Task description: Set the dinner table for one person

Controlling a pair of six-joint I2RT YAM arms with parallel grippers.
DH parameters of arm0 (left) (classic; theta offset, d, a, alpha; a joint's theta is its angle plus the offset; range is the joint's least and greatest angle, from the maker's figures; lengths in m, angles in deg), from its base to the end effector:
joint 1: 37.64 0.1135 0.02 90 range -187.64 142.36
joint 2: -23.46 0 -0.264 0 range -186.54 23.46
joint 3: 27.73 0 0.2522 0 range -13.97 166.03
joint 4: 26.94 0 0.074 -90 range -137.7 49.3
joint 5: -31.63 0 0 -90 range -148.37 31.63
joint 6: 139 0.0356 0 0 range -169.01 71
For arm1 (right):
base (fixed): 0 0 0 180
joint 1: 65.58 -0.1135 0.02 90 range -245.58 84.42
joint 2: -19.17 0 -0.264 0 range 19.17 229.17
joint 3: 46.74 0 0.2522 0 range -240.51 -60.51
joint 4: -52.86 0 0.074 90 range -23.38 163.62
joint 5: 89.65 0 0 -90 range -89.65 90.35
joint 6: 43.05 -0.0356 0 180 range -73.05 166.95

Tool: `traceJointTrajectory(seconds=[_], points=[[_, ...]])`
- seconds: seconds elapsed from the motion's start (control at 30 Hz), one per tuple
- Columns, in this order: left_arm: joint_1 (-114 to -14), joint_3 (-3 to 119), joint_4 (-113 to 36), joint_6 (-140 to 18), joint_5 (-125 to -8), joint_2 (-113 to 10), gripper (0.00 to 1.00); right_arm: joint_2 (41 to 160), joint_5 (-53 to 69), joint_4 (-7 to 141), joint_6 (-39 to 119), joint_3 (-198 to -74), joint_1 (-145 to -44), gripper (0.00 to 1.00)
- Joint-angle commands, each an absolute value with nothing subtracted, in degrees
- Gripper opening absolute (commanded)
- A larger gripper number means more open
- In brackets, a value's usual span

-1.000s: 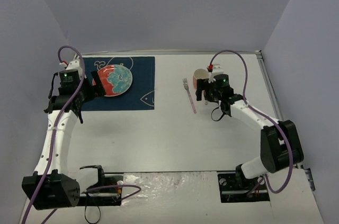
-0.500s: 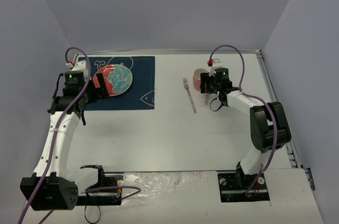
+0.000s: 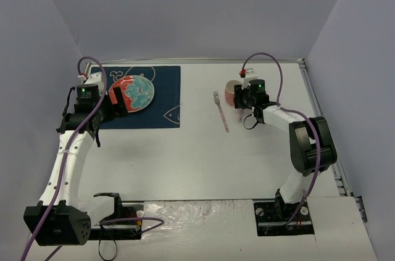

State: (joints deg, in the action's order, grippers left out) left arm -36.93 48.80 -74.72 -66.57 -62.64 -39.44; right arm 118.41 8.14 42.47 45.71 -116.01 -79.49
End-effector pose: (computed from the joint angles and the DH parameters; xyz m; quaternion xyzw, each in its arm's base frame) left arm 0.2355 0.0003 0.3465 -0.1230 0.8745 -0.1012 0.4581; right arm 0.3714 0.0970 0.2115 -0.1289 0.8059 0.1308 0.5629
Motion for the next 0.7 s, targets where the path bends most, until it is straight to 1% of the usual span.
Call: traceJointTrajectory(seconds=[0.0,0.23,0.4,0.53,0.67], points=[[-37.0,49.5,-71.8,-66.5,-62.9,-38.5,0.97,118.2,8.2,36.5,46.3,-118.0,-79.4,0.39],[-37.0,49.4,-71.8,-66.5,-62.9,-38.5,0.97,119.1,8.0,35.8,48.2,-117.8,-79.4,0.28],[-37.0,49.4,-71.8,-66.4,-62.9,-38.6,0.97,119.2,7.8,35.3,48.7,-117.2,-79.3,0.26],[-37.0,49.4,-71.7,-66.5,-62.9,-38.6,0.97,119.3,7.6,33.2,49.1,-115.9,-79.4,0.21],[-37.0,49.3,-71.6,-66.5,-62.8,-38.6,0.97,119.1,7.6,31.4,49.7,-115.1,-79.4,0.18]])
